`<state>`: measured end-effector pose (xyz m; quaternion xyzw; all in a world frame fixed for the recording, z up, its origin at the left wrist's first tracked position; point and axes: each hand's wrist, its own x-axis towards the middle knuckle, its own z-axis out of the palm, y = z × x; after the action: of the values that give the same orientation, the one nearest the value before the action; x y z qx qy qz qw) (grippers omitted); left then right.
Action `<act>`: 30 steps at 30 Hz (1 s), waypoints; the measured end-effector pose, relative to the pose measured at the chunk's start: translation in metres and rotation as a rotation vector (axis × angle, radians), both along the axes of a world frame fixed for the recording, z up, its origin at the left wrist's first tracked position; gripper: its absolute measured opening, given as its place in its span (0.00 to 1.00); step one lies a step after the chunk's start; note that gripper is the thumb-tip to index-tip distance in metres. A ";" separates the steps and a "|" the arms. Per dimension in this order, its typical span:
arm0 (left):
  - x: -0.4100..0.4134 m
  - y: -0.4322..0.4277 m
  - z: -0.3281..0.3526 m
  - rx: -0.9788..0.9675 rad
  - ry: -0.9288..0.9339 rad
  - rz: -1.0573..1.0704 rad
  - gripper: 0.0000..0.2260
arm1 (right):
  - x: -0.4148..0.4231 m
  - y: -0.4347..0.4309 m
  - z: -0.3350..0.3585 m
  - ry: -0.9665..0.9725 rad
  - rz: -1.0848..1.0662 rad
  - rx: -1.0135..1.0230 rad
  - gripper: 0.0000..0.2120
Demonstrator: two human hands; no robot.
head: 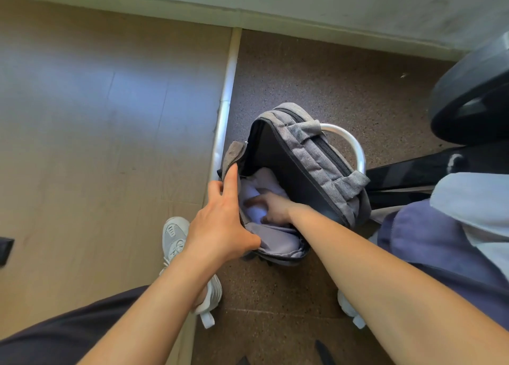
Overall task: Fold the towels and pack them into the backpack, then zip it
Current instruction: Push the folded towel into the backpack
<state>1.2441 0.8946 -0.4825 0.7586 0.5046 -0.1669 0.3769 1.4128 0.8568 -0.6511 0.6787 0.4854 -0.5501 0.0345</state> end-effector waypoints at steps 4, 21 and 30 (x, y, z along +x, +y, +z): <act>0.001 0.001 0.001 0.000 0.011 0.008 0.59 | -0.013 0.008 0.005 -0.001 -0.025 -0.029 0.31; 0.027 -0.005 0.034 0.192 0.002 -0.072 0.36 | -0.002 -0.078 0.162 -0.091 -0.536 0.455 0.16; 0.039 -0.038 0.073 0.342 -0.402 -0.229 0.05 | 0.003 -0.178 0.299 -0.363 -0.374 0.932 0.14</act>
<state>1.2834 0.8567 -0.4090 0.8811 0.3515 0.0329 0.3148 1.4162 0.6784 -0.3517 0.7813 0.5351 -0.1464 -0.2859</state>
